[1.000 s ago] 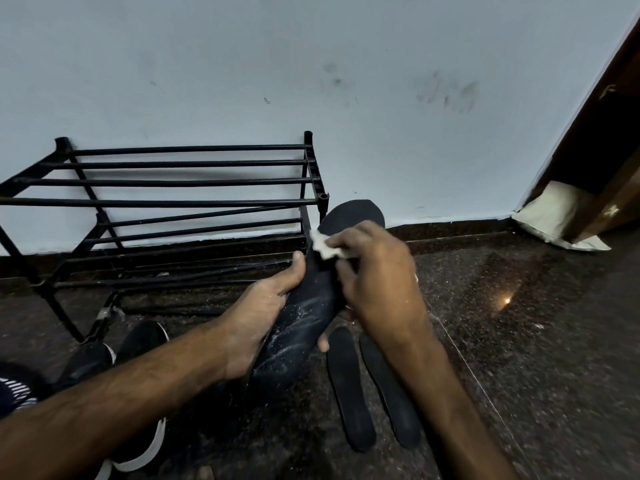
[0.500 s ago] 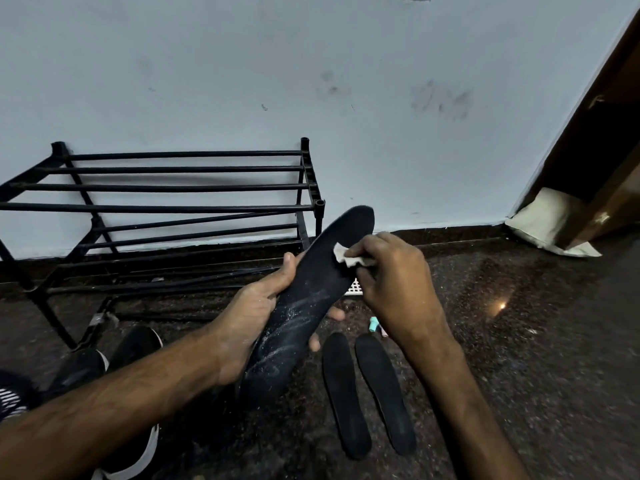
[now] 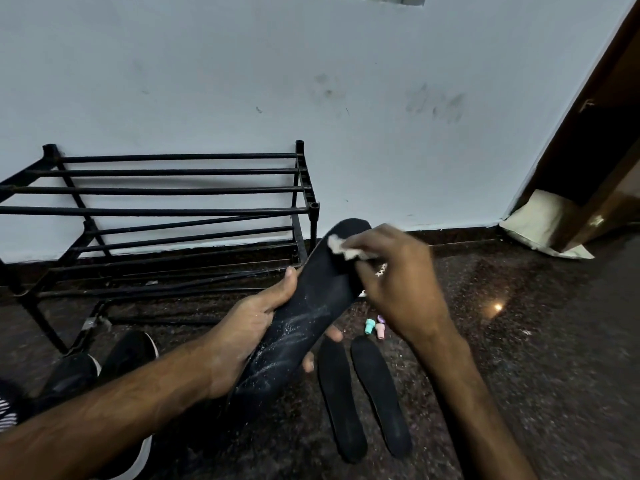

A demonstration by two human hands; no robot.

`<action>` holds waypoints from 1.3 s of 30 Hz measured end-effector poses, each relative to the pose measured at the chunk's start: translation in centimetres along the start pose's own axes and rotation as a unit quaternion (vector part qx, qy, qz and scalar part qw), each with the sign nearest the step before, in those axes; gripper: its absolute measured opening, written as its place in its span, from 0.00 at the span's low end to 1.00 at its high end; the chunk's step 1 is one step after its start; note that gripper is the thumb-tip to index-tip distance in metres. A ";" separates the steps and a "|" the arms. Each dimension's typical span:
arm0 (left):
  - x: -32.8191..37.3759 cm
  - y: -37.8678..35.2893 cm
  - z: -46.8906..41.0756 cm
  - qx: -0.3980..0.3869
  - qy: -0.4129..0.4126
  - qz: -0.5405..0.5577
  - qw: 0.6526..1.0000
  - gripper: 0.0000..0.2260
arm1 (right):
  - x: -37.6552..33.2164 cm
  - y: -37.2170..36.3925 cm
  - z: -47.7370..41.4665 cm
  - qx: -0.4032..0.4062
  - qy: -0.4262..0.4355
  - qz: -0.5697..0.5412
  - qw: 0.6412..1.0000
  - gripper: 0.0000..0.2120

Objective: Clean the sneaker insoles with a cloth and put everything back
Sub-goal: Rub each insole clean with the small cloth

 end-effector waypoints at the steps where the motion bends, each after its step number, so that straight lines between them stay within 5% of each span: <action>1: 0.1 0.0 0.1 0.006 0.002 0.005 1.000 0.26 | -1.6 -1.4 0.0 -0.049 0.034 -0.010 0.998 0.13; 4: 0.4 0.3 0.4 0.023 0.005 0.021 1.000 0.27 | -4.0 -3.1 0.3 -0.089 0.093 0.004 0.992 0.11; 9: 1.4 -0.2 0.3 0.001 -0.018 -0.008 1.000 0.24 | 1.6 0.1 0.2 0.009 -0.021 0.032 0.999 0.13; 15: 1.6 0.2 0.4 0.024 -0.014 0.002 1.000 0.26 | -3.0 -2.8 0.6 -0.155 0.084 -0.021 0.984 0.12; 22: 0.6 -1.0 0.3 -0.016 0.002 -0.003 1.000 0.25 | 3.1 2.0 0.3 0.059 -0.062 0.041 0.995 0.13; 24: 0.7 -0.8 0.4 -0.010 0.000 -0.005 1.000 0.24 | 2.5 2.0 0.4 0.055 -0.050 0.025 0.997 0.13; 28: 0.7 -0.3 0.5 0.002 0.006 0.010 1.000 0.27 | -2.9 -2.1 0.3 -0.087 0.072 0.024 0.993 0.12; 30: 0.8 -0.3 0.4 -0.002 0.006 0.007 1.000 0.27 | -2.7 -1.8 0.2 -0.057 0.080 0.038 0.994 0.12; 35: 0.3 -1.0 0.3 -0.030 0.019 -0.007 0.999 0.25 | 3.9 1.7 0.6 0.087 -0.054 0.064 0.993 0.13; 39: 0.6 -0.2 0.4 -0.011 0.007 0.006 1.000 0.27 | 7.6 2.6 1.8 0.122 -0.135 -0.016 0.983 0.09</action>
Point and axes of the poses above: each hand's wrist, its own z-axis away from the middle knuckle, its own y-axis out of the back of the hand, x = y × z, the point moved 10 cm from there along -z, towards the middle knuckle, and after that the axes turned 12 degrees about -x, right-handed, at the moved point
